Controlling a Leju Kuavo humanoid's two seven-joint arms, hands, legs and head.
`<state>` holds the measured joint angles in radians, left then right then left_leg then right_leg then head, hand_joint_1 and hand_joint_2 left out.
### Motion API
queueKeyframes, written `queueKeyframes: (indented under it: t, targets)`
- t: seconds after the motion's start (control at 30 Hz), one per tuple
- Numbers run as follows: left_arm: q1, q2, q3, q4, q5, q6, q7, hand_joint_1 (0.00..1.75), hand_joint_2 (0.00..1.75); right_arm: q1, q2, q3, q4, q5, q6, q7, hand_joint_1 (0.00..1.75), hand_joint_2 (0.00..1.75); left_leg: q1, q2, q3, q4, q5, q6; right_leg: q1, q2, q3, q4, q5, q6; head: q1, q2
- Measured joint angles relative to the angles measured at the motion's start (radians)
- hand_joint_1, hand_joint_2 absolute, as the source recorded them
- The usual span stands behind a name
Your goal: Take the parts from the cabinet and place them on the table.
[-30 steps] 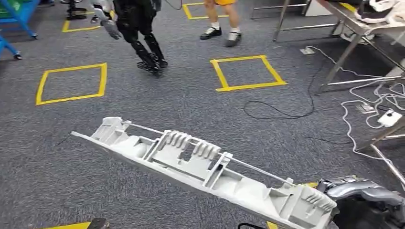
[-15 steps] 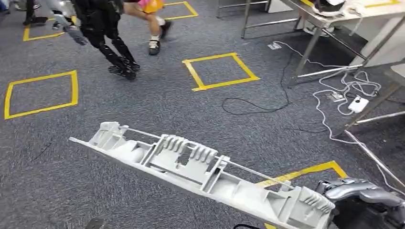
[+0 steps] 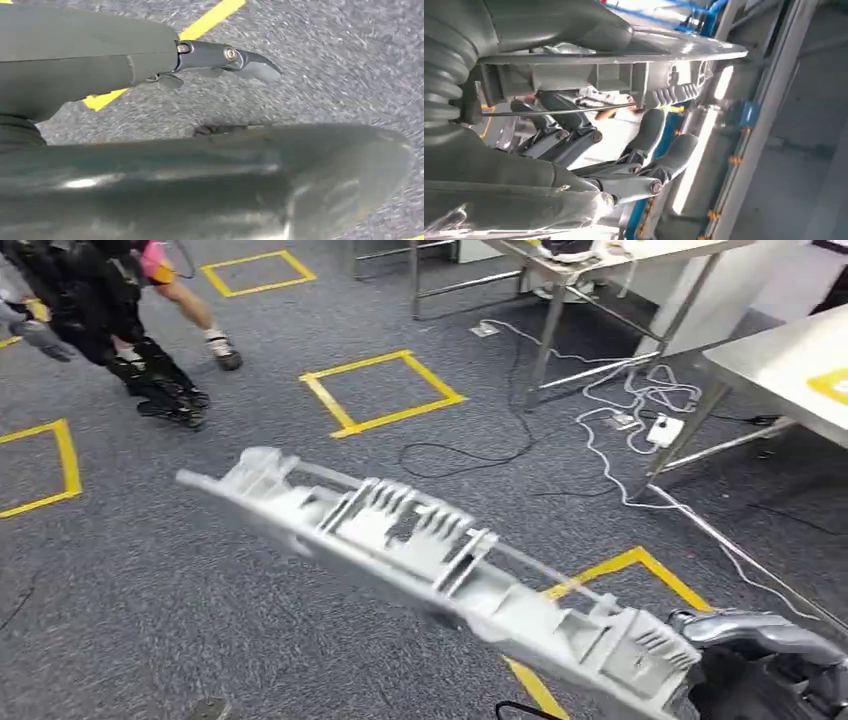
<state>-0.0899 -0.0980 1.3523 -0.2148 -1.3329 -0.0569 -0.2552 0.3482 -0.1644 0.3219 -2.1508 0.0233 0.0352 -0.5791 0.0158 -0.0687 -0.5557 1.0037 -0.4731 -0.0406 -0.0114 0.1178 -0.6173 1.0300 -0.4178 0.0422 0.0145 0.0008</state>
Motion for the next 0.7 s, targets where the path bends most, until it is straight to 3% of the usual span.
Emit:
queueKeyframes:
  t: [0.07,0.1,0.13,0.17,0.2,0.23,0.27,0.3,0.33,0.4,0.43,0.47,0.6,0.63,0.67,0.7]
  targets:
    - [-0.001,0.000,0.000,0.000,0.000,0.000,-0.003,0.00,0.00,0.003,-0.001,0.011,0.000,-0.001,-0.006,0.000,1.75,1.75,-0.007,0.016,0.001,0.000,0.004,0.015,-0.007,0.019,-0.003,-0.013,0.010,0.016,-0.001,0.000]
    - [-0.003,-0.001,-0.001,0.000,0.000,-0.001,-0.003,0.00,0.00,0.002,-0.005,0.014,0.000,-0.002,-0.007,0.000,1.75,1.75,-0.001,0.032,0.001,-0.008,0.011,0.026,-0.008,0.013,-0.009,-0.009,0.008,0.020,-0.004,0.000]
    - [-0.004,0.002,-0.002,0.000,0.000,-0.001,-0.003,0.00,0.00,0.002,-0.007,0.016,0.000,-0.002,-0.007,0.001,1.75,1.75,-0.003,0.040,0.002,-0.008,0.011,0.033,-0.002,-0.045,-0.017,0.013,-0.007,0.019,0.001,0.000]
    - [-0.003,0.003,-0.004,0.000,0.000,-0.001,-0.005,0.00,0.00,-0.002,-0.010,0.020,0.000,-0.002,-0.008,0.001,1.75,1.75,-0.005,0.048,0.002,-0.008,0.010,0.039,-0.001,-0.085,-0.040,0.067,-0.044,0.021,0.009,0.000]
    - [0.000,0.003,-0.005,0.000,0.000,-0.001,-0.005,0.00,0.00,-0.003,-0.011,0.024,0.000,-0.002,-0.007,0.001,1.75,1.75,-0.007,0.060,0.003,-0.008,0.009,0.040,-0.001,-0.102,-0.077,0.153,-0.091,0.024,0.010,0.000]
    - [0.002,0.005,-0.006,0.000,0.000,-0.001,-0.005,0.00,0.00,-0.002,-0.013,0.029,0.000,-0.002,-0.007,0.001,1.75,1.75,-0.010,0.073,0.002,-0.008,0.008,0.042,-0.001,-0.107,-0.118,0.243,-0.131,0.026,0.009,0.000]
    - [0.004,0.005,-0.006,0.000,0.000,-0.001,-0.005,0.00,0.00,-0.002,-0.015,0.032,0.000,-0.003,-0.008,0.002,1.75,1.75,-0.011,0.085,0.003,-0.008,0.007,0.043,-0.001,-0.108,-0.146,0.308,-0.153,0.027,0.010,0.000]
    - [0.004,0.005,-0.006,0.000,0.001,-0.001,-0.005,0.00,0.00,-0.002,-0.016,0.032,0.000,-0.003,-0.011,0.003,1.75,1.75,-0.012,0.097,0.004,-0.008,0.007,0.043,-0.001,-0.108,-0.148,0.318,-0.147,0.027,0.009,0.000]
    - [0.003,0.004,-0.006,0.000,0.002,-0.001,-0.005,0.00,0.00,-0.003,-0.016,0.033,0.000,-0.003,-0.014,0.003,1.75,1.75,-0.012,0.106,0.006,-0.008,0.006,0.042,-0.001,-0.109,-0.126,0.282,-0.121,0.026,0.010,0.000]
    - [0.002,0.004,-0.007,0.000,0.002,-0.005,-0.005,0.00,0.00,-0.004,-0.020,0.036,0.000,-0.003,-0.015,0.004,1.75,1.75,-0.012,0.126,0.014,-0.008,0.001,0.037,0.000,-0.130,-0.021,0.098,-0.040,0.022,0.010,0.000]
    - [0.002,0.005,-0.007,0.000,0.004,-0.009,-0.005,0.00,0.00,-0.008,-0.021,0.040,0.000,-0.006,-0.016,0.005,1.75,1.75,-0.014,0.133,0.019,-0.008,-0.003,0.031,0.003,-0.175,0.028,0.012,-0.020,0.018,0.011,0.000]
    - [0.002,0.007,-0.007,0.000,0.006,-0.012,-0.005,0.00,0.00,-0.016,-0.022,0.044,0.001,-0.010,-0.018,0.006,1.75,1.75,-0.022,0.141,0.021,-0.004,-0.007,0.024,0.007,-0.191,0.036,0.001,-0.026,0.010,0.009,0.000]
    - [-0.001,0.010,-0.007,0.000,0.010,-0.016,-0.003,0.00,0.00,-0.021,-0.023,0.048,0.000,-0.027,-0.036,0.007,1.75,1.75,-0.018,0.172,0.027,-0.011,-0.008,0.004,0.010,-0.145,0.026,-0.004,-0.019,-0.013,0.010,0.000]
    - [-0.002,0.012,-0.007,0.000,0.010,-0.016,0.001,0.00,0.00,-0.020,-0.023,0.048,-0.001,-0.029,-0.037,0.007,1.75,1.75,-0.014,0.143,0.025,-0.002,-0.018,-0.004,0.003,-0.135,0.027,-0.008,-0.015,-0.018,0.008,0.000]
    - [-0.002,0.013,-0.007,0.000,0.010,-0.014,0.001,0.00,0.00,-0.022,-0.024,0.048,-0.001,-0.031,-0.041,0.007,1.75,1.75,-0.013,0.104,0.008,0.037,-0.048,-0.007,0.000,-0.127,0.027,-0.009,-0.013,-0.023,0.006,0.000]
    - [-0.001,0.012,-0.007,0.000,0.011,-0.014,0.005,0.00,0.00,-0.022,-0.024,0.048,-0.001,-0.032,-0.042,0.007,1.75,1.75,-0.013,0.087,-0.026,0.112,-0.091,-0.008,-0.001,-0.118,0.026,-0.009,-0.012,-0.025,0.006,0.000]
